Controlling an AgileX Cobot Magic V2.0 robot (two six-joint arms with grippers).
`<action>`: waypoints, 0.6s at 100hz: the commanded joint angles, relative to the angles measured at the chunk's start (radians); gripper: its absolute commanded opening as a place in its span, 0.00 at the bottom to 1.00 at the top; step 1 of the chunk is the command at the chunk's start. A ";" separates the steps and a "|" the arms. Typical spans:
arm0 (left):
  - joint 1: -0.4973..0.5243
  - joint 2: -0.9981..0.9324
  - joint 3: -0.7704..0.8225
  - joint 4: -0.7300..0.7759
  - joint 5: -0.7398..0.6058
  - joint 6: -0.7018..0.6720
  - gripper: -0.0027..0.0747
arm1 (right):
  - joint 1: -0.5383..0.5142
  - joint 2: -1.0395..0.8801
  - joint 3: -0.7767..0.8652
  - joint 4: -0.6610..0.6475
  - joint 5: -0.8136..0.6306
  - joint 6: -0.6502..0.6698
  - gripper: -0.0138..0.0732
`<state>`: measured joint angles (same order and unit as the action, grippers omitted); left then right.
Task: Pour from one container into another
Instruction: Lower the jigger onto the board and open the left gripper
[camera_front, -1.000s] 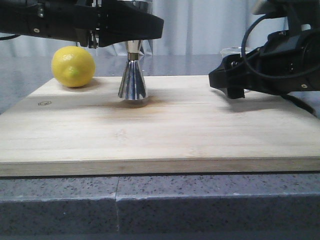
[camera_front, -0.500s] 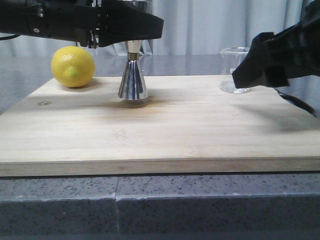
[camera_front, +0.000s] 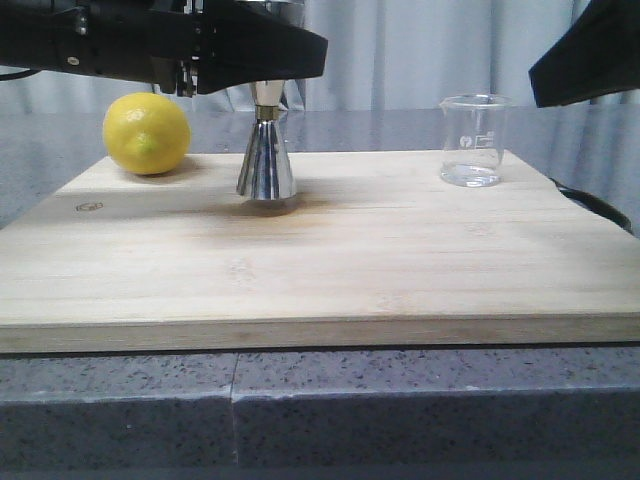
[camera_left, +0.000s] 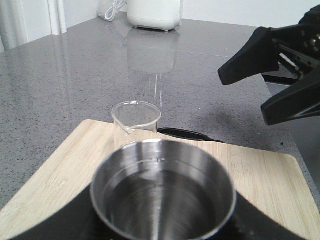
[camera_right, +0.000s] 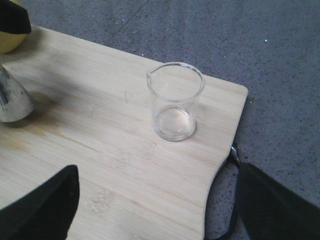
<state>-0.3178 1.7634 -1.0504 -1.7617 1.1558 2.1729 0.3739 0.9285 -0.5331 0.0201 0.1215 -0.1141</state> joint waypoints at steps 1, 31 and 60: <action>0.004 -0.051 -0.022 -0.087 0.105 -0.006 0.32 | 0.001 -0.020 -0.026 -0.001 -0.057 0.002 0.80; 0.000 -0.051 -0.022 -0.087 0.112 -0.038 0.32 | 0.001 -0.020 -0.026 -0.001 -0.057 0.002 0.80; 0.000 -0.051 -0.022 -0.087 0.053 -0.038 0.32 | 0.001 -0.020 -0.026 -0.001 -0.057 0.002 0.80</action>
<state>-0.3178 1.7634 -1.0504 -1.7617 1.1558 2.1462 0.3739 0.9240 -0.5331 0.0201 0.1292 -0.1124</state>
